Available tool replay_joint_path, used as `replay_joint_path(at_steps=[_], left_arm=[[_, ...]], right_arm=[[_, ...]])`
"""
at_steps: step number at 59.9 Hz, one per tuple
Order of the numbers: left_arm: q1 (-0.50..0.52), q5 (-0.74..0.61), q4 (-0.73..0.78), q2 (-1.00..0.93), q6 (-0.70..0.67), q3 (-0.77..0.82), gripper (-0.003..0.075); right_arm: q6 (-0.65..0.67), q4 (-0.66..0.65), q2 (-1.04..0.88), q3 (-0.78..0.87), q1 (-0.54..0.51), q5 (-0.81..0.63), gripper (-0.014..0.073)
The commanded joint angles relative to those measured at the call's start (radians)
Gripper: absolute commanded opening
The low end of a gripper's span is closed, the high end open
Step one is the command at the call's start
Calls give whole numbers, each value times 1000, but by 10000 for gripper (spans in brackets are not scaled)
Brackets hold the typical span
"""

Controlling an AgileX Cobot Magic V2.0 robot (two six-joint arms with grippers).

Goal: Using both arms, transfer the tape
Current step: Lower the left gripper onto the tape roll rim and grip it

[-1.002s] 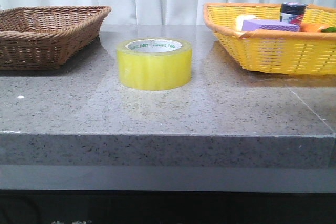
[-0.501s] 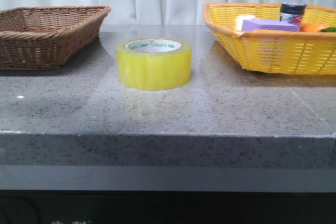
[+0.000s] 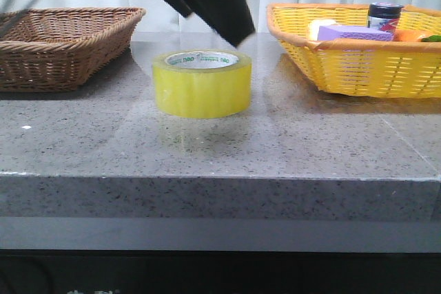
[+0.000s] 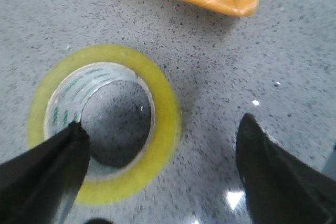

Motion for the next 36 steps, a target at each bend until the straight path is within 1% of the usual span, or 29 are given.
replay_joint_path(at_steps=[1,12,23,28,34,36], left_arm=[[-7,11,3,34,10,-96,563],[-7,81,42,166,10,-189,563],[-7,114,53,234,10,-225,560],[-7,121,55,241,10,-225,491],[-7,129,55,241,10,-225,334],[-7,129,55,241,10,-225,297]], right_arm=[[-8,-1,-1,-24,-4,-62,489],[-8,-1,-1,-24,-4,-62,489],[-8,-1,-1,-24,-4,-62,489],[-8,-1,-1,-24,-4,-62,489],[-8,-1,-1,-24,-4,-62,489],[-8,-1,-1,-24,-4,-62,489]])
